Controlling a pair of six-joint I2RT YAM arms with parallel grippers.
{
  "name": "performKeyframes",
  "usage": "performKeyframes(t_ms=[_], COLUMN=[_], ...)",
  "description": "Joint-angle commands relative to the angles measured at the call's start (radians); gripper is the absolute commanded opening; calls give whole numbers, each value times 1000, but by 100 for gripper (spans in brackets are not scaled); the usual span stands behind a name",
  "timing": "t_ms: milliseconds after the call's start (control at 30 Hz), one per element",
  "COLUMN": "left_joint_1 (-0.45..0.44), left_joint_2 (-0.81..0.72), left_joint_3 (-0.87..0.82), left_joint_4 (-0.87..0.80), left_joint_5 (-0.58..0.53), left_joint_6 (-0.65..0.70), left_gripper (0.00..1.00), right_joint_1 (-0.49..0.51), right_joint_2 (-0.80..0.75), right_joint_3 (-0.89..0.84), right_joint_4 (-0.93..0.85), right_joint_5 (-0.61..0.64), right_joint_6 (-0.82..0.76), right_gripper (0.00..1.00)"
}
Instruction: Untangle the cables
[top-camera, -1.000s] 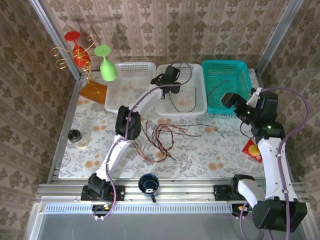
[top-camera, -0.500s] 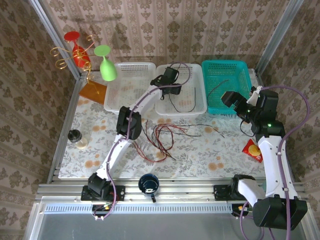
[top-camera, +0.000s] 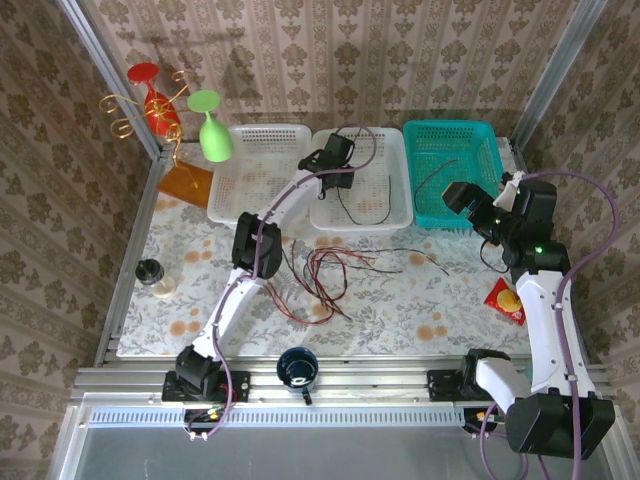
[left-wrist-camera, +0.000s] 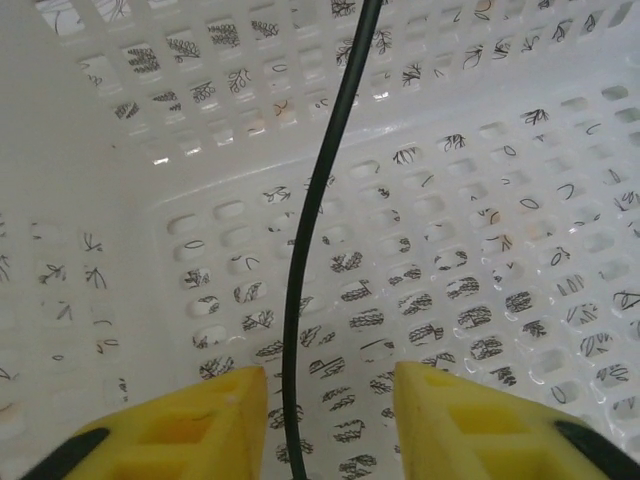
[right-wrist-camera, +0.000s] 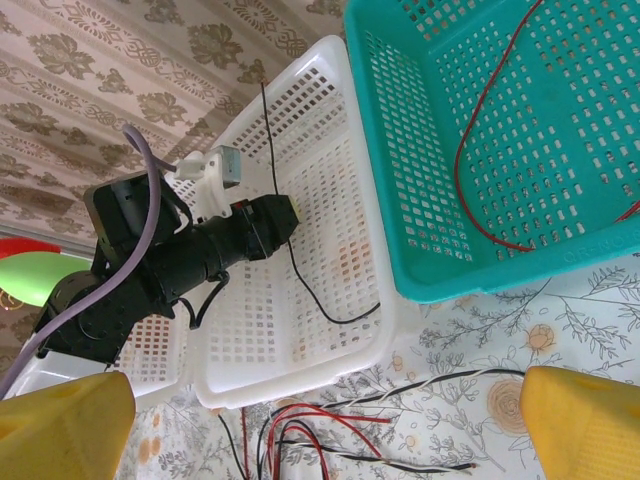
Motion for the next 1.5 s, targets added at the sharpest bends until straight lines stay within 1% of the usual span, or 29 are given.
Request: performKeyframes(t_ms=[0,100,267,433,567,733,867,1000,1300,1467], left_joint_1=[7,6,4,1,-2,-4,-15,-33,-57,-57], left_joint_2=[19,21,21,20,20,16,-12,-80,-186,-188], left_joint_3=[29,30,30,30,29,29,15,-67,-205,-220], left_joint_4=[-17,-15,-15,-15,-17,-12,-3,36,53,35], left_joint_5=[13,30,25,27,26,32,32,21,4,13], left_joint_6=[0,-6,-6,-7,-7,-7,21,59,96,82], left_gripper=[32,30,26,6,0,0,0,0,0,0], right_joint_1=[-5,-6,-7,-8,-8,-13,-14,-16,-18,-18], right_joint_2=[0,-5,-11,-20,-28,-36,-39,-39,-49,-52], right_joint_3=[10,10,12,17,22,21,17,12,1,0], right_joint_4=[12,10,6,2,-6,-14,-15,-13,-3,-4], right_joint_5=[-22,-20,-22,-21,-20,-16,-15,-13,-10,-7], right_joint_6=[-8,-11,-7,-9,-18,-26,-25,-24,-11,-8], right_gripper=[100,100,100,100,100,100,100,100,100,100])
